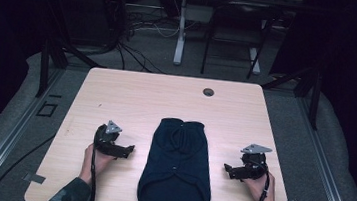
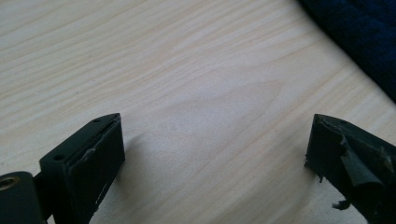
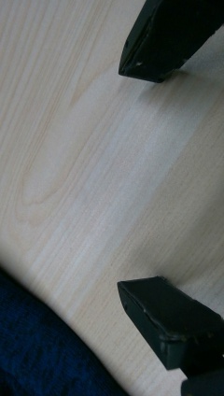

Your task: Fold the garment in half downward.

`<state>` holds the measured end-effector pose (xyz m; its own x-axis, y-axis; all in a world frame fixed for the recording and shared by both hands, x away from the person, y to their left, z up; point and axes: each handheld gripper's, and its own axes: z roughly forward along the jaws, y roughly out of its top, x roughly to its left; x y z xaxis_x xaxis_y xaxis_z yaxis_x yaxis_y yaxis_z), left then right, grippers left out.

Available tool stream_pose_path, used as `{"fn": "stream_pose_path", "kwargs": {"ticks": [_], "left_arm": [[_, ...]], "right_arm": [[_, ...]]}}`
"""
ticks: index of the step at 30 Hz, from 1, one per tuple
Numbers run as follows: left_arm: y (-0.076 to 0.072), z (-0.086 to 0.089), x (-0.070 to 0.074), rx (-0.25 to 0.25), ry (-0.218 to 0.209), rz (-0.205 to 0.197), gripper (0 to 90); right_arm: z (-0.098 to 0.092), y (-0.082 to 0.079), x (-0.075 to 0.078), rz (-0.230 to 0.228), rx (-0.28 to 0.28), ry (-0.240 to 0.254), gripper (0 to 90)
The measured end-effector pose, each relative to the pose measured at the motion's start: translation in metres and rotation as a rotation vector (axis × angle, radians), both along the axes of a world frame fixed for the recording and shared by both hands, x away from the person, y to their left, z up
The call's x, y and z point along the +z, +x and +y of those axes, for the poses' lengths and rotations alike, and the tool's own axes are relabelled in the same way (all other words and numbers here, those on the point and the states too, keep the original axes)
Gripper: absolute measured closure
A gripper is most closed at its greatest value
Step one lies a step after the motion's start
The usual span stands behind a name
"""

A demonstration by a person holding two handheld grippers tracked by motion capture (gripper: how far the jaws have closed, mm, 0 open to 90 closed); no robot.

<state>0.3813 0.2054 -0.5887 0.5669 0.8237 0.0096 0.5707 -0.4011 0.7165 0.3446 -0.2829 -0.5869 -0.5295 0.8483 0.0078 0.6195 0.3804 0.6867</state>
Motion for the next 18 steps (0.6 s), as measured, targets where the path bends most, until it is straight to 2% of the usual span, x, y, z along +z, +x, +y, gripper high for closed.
{"fn": "stream_pose_path", "kwargs": {"ticks": [3,7,15,17,18], "left_arm": [[0.001,-0.005,0.003,-0.025,-0.015,0.012,4.1],[0.001,-0.013,0.007,-0.048,-0.03,-0.003,1.7],[0.003,-0.024,0.011,-0.095,-0.028,0.004,0.2],[0.002,-0.027,0.013,-0.101,-0.029,0.001,0.2],[0.002,-0.028,0.014,-0.106,-0.029,-0.002,0.2]], "right_arm": [[0.002,0.0,0.003,-0.001,0.01,0.006,0.0],[0.005,-0.003,0.01,0.005,0.018,0.011,0.0],[0.014,-0.001,0.014,0.014,0.047,0.019,0.0],[0.018,0.0,0.016,0.007,0.055,0.022,0.0],[0.02,0.0,0.017,-0.012,0.063,0.025,0.0]]}}
